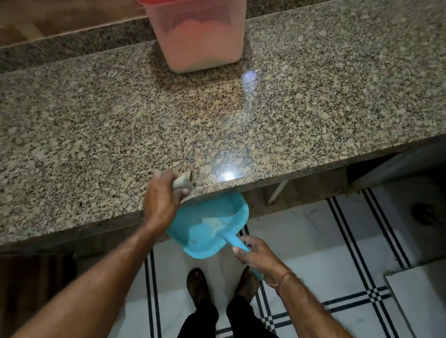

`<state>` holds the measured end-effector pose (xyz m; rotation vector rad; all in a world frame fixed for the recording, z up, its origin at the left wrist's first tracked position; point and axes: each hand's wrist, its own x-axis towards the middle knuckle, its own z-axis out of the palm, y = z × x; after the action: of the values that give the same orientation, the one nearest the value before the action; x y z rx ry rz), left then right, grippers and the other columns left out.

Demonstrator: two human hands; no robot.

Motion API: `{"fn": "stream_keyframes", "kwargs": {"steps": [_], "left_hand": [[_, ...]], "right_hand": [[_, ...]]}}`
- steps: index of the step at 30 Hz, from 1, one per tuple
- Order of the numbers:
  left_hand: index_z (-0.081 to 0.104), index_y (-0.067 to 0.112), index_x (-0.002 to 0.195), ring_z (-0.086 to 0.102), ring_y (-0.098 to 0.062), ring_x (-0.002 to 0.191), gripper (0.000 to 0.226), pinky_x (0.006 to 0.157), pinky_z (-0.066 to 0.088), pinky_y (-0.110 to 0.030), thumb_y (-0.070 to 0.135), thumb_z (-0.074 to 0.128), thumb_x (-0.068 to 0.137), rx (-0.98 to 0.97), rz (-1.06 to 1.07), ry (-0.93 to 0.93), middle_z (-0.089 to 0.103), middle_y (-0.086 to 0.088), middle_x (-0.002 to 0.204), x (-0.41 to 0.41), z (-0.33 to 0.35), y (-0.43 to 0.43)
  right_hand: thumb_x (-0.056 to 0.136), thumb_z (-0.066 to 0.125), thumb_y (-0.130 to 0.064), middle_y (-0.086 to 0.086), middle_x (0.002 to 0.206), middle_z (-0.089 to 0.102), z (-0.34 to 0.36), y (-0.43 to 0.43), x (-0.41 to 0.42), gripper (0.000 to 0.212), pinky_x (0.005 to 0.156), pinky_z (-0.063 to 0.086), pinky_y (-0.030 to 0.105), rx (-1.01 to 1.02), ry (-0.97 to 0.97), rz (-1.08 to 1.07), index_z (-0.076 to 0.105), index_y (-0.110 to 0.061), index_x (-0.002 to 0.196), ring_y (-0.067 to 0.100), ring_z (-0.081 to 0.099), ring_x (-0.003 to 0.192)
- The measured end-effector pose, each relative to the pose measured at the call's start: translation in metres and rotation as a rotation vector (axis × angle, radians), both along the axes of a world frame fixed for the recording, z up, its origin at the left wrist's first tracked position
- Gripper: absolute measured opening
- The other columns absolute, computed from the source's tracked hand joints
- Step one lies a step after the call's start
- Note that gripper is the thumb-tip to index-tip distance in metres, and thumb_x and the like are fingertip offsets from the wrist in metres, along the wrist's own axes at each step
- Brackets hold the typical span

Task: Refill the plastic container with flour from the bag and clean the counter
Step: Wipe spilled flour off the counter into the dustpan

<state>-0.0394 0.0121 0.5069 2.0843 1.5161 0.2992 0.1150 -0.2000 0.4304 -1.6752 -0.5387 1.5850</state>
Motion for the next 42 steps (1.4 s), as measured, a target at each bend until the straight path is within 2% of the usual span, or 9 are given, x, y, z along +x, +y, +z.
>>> {"fn": "stream_keyframes", "kwargs": {"steps": [6, 12, 15, 20, 24, 31, 34, 38, 42], "left_hand": [[0.071, 0.02, 0.104, 0.056, -0.01, 0.086, 0.013, 0.065, 0.035, -0.016, 0.025, 0.074, 0.093, -0.031, -0.115, -0.025, 0.06, 0.004, 0.099, 0.028, 0.0, -0.015], [0.065, 0.026, 0.084, 0.05, 0.003, 0.078, 0.015, 0.059, 0.031, -0.013, 0.021, 0.079, 0.082, -0.061, -0.145, -0.108, 0.054, 0.012, 0.086, -0.036, -0.016, -0.044], [0.071, 0.02, 0.086, 0.052, 0.001, 0.075, 0.014, 0.062, 0.035, -0.026, 0.017, 0.081, 0.077, -0.167, 0.053, -0.18, 0.057, 0.005, 0.086, -0.089, -0.033, -0.048], [0.071, 0.022, 0.083, 0.064, -0.008, 0.072, 0.017, 0.058, 0.047, -0.023, 0.031, 0.084, 0.078, -0.335, 0.51, -0.303, 0.071, 0.0, 0.083, -0.201, -0.054, -0.058], [0.073, 0.016, 0.085, 0.073, -0.029, 0.079, 0.039, 0.074, 0.061, -0.047, 0.05, 0.077, 0.066, -0.398, 0.849, -0.455, 0.076, -0.005, 0.081, -0.309, -0.082, -0.078], [0.075, 0.013, 0.11, 0.073, -0.03, 0.099, 0.073, 0.091, 0.059, -0.048, 0.066, 0.069, 0.06, -0.358, 1.359, -0.668, 0.078, -0.007, 0.104, -0.459, -0.125, -0.157], [0.077, 0.011, 0.104, 0.075, -0.029, 0.096, 0.08, 0.086, 0.061, -0.049, 0.072, 0.069, 0.053, -0.346, 1.578, -0.741, 0.079, -0.008, 0.098, -0.496, -0.15, -0.177], [0.074, 0.007, 0.107, 0.072, -0.029, 0.095, 0.061, 0.087, 0.06, -0.044, 0.053, 0.082, 0.067, -0.408, 1.812, -0.893, 0.077, -0.011, 0.101, -0.53, -0.186, -0.164], [0.075, 0.005, 0.109, 0.073, -0.031, 0.091, 0.029, 0.081, 0.061, -0.04, 0.026, 0.079, 0.09, -0.468, 1.967, -1.027, 0.076, -0.016, 0.104, -0.567, -0.27, -0.155]], "right_hand": [[0.099, 0.062, -0.008, 0.001, 0.081, 0.055, 0.004, -0.004, -0.01, 0.004, 0.059, 0.044, 0.012, -0.011, -0.011, 0.022, 0.065, -0.011, 0.101, 0.009, 0.049, 0.071], [0.098, 0.065, -0.012, -0.003, 0.077, 0.054, 0.004, 0.001, -0.032, 0.012, 0.057, 0.043, 0.014, -0.068, -0.116, 0.108, 0.066, -0.001, 0.103, 0.006, 0.05, 0.067], [0.097, 0.066, -0.013, 0.0, 0.076, 0.057, 0.002, 0.011, -0.058, 0.024, 0.058, 0.044, 0.016, -0.107, -0.189, 0.194, 0.066, 0.008, 0.11, 0.007, 0.052, 0.065], [0.097, 0.067, -0.019, -0.001, 0.076, 0.064, 0.004, 0.038, -0.134, 0.016, 0.064, 0.048, 0.019, -0.112, -0.221, 0.367, 0.069, -0.004, 0.102, 0.008, 0.057, 0.068], [0.094, 0.071, -0.024, -0.001, 0.074, 0.069, 0.0, 0.063, -0.22, 0.019, 0.069, 0.05, 0.029, -0.106, -0.258, 0.542, 0.073, -0.006, 0.1, 0.013, 0.06, 0.071], [0.096, 0.066, -0.009, 0.0, 0.07, 0.064, -0.018, 0.098, -0.376, 0.004, 0.064, 0.048, 0.029, -0.068, -0.334, 0.899, 0.068, -0.011, 0.099, 0.014, 0.057, 0.066], [0.096, 0.066, -0.007, -0.005, 0.058, 0.059, -0.044, 0.114, -0.43, 0.007, 0.053, 0.044, 0.022, -0.066, -0.397, 1.016, 0.068, -0.01, 0.102, 0.007, 0.054, 0.053], [0.097, 0.065, -0.008, 0.009, 0.066, 0.054, -0.093, 0.141, -0.493, 0.007, 0.045, 0.042, 0.021, -0.143, -0.46, 1.11, 0.061, -0.006, 0.091, 0.004, 0.049, 0.042], [0.094, 0.064, -0.039, 0.002, 0.077, 0.062, -0.188, 0.167, -0.556, 0.019, 0.062, 0.048, 0.03, -0.157, -0.523, 1.206, 0.059, -0.02, 0.092, 0.018, 0.058, 0.064]]}}
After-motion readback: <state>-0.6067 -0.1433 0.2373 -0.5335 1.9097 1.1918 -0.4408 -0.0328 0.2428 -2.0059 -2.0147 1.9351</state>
